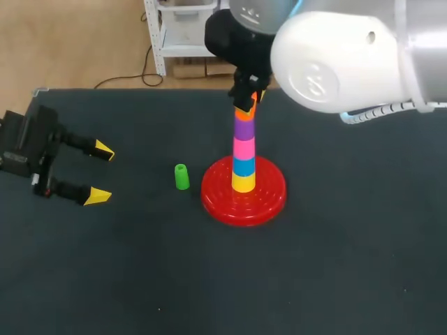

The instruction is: Pick up and stack the cylinders on the red base in this order: pink,purple,orange,green

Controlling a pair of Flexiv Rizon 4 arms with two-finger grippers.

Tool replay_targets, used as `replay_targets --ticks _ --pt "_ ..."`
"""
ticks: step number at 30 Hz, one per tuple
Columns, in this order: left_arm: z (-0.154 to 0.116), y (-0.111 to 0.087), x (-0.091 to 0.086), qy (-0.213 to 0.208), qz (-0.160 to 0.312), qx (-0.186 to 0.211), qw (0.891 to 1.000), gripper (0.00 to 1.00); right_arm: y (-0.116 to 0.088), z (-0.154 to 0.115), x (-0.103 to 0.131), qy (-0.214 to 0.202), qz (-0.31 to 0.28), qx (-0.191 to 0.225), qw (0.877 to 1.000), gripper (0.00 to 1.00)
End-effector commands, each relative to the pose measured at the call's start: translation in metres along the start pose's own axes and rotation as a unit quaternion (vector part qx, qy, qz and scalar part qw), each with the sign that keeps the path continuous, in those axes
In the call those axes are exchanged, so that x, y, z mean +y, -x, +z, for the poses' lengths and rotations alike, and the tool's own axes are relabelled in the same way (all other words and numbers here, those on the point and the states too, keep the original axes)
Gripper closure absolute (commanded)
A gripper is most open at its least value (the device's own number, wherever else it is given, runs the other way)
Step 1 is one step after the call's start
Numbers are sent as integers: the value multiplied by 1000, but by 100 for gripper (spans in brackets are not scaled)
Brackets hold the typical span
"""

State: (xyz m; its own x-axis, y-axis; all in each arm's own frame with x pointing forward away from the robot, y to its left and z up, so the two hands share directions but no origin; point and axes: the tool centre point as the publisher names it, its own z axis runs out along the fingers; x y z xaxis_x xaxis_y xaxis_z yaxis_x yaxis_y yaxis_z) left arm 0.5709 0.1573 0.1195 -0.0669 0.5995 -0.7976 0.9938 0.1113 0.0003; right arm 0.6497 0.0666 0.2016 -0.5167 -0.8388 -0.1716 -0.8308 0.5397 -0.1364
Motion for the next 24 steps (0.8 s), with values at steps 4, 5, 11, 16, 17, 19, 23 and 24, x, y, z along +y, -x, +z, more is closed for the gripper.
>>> replay_targets --ticks 4,5,11,16,17,19,23,24 --pt "0 -2 -1 2 1 -2 1000 0 5 7 0 -2 -6 7 1000 100" --pt "0 -2 -1 2 1 -2 1000 0 6 8 0 -2 -6 7 1000 100" --pt "0 -2 -1 2 1 -2 1000 0 6 11 0 2 -7 8 1000 100" --pt "0 -2 -1 2 1 -2 1000 0 8 13 -2 4 -12 11 1000 100" --pt "0 -2 -1 2 1 -2 1000 0 8 13 -2 4 -12 11 1000 100" --pt "0 -2 -1 2 1 -2 1000 0 9 12 -3 2 -15 12 1000 100" --pt "0 -2 -1 2 1 -2 1000 0 10 11 -5 1 -24 18 1000 100" --pt "0 -2 -1 2 1 -2 1000 0 11 10 -5 1 -27 21 999 100"
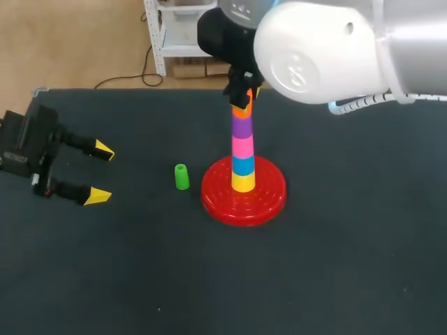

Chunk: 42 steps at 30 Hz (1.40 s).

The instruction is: Pick up and stack the cylinders on the red base in this order: pink,purple,orange,green

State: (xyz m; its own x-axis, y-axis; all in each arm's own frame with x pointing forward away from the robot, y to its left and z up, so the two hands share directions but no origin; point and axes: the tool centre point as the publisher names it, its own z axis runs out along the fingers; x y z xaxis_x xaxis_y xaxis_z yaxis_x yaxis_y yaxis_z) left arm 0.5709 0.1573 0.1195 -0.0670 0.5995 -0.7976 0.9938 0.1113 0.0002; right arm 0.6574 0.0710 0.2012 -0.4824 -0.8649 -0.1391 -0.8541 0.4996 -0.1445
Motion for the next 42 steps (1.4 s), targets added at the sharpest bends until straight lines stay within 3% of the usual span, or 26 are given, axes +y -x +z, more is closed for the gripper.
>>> replay_targets --ticks 1,7,17,42 --pt "0 -1 -1 2 1 -2 1000 0 4 7 -2 1 -6 9 1000 100" --pt "0 -1 -1 2 1 -2 1000 0 4 9 -6 15 -19 27 999 100" --pt "0 -1 -1 2 1 -2 1000 0 6 14 -6 39 -18 19 999 100" --pt "0 -1 -1 2 1 -2 1000 0 2 10 3 46 -68 52 995 100"
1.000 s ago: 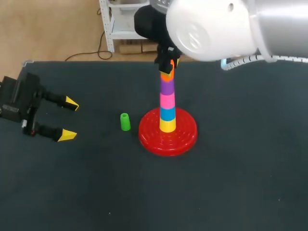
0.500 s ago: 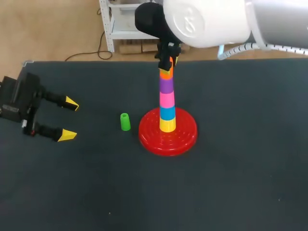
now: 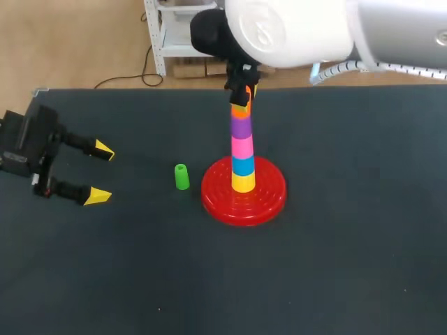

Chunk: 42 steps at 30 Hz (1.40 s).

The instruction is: Pick up and stack the cylinders on the red base in this order: pink,purple,orange,green

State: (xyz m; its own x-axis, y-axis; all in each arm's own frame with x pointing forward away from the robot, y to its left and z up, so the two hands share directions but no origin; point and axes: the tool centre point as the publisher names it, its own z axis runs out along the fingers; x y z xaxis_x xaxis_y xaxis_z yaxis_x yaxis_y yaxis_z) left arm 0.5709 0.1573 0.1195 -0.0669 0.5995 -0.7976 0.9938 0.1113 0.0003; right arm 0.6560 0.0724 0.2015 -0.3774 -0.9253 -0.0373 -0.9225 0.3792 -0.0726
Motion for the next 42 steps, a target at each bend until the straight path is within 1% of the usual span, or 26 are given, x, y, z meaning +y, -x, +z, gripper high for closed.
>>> replay_targets --ticks 1,6,11,17,24,26,27,28,42 --pt "0 -2 -1 2 1 -2 1000 0 2 10 0 4 -2 8 1000 100" --pt "0 -2 -1 2 1 -2 1000 0 1 13 1 6 -7 14 1000 100" --pt "0 -2 -1 2 1 -2 1000 0 0 14 1 8 0 8 1000 100" --pt "0 -2 -1 2 1 -2 1000 0 -2 9 1 0 19 -18 1000 100" --pt "0 -2 -1 2 1 -2 1000 0 -3 7 2 -3 26 -31 999 100" --pt "0 -2 -1 2 1 -2 1000 0 -2 6 2 -15 33 -36 999 100" --pt "0 -2 -1 2 1 -2 1000 0 -2 6 2 -15 33 -36 999 58" --pt "0 -2 -1 2 1 -2 1000 0 -2 6 2 -15 33 -36 999 0" --pt "0 -2 -1 2 1 -2 1000 0 -2 6 2 -15 33 -36 999 0"
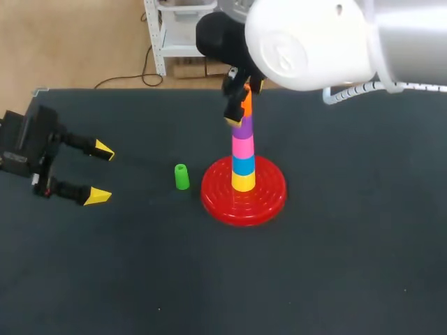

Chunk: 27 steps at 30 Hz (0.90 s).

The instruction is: Pick up and stack the cylinders on the red base in this order: pink,purple,orange,green

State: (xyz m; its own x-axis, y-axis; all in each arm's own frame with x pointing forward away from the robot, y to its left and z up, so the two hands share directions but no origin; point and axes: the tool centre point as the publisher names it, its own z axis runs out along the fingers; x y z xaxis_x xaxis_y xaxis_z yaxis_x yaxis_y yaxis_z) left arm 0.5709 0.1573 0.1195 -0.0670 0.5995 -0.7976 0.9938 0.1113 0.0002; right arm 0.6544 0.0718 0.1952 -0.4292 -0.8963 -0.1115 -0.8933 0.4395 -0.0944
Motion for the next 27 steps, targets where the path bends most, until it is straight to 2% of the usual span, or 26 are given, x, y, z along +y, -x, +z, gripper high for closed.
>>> replay_targets --ticks 1,8,12,23,27 --pt "0 -2 -1 2 1 -2 1000 0 -1 0 1 -1 1 -2 1000 0" --pt "0 -2 -1 2 1 -2 1000 0 -1 0 1 -1 1 -2 1000 0" --pt "0 -2 -1 2 1 -2 1000 0 -3 -5 -2 -16 14 -15 1000 0" --pt "0 -2 -1 2 1 -2 1000 0 -16 -44 -15 -66 38 -49 996 0" --pt "0 -2 -1 2 1 -2 1000 0 -16 -63 -10 -82 30 -68 994 0"
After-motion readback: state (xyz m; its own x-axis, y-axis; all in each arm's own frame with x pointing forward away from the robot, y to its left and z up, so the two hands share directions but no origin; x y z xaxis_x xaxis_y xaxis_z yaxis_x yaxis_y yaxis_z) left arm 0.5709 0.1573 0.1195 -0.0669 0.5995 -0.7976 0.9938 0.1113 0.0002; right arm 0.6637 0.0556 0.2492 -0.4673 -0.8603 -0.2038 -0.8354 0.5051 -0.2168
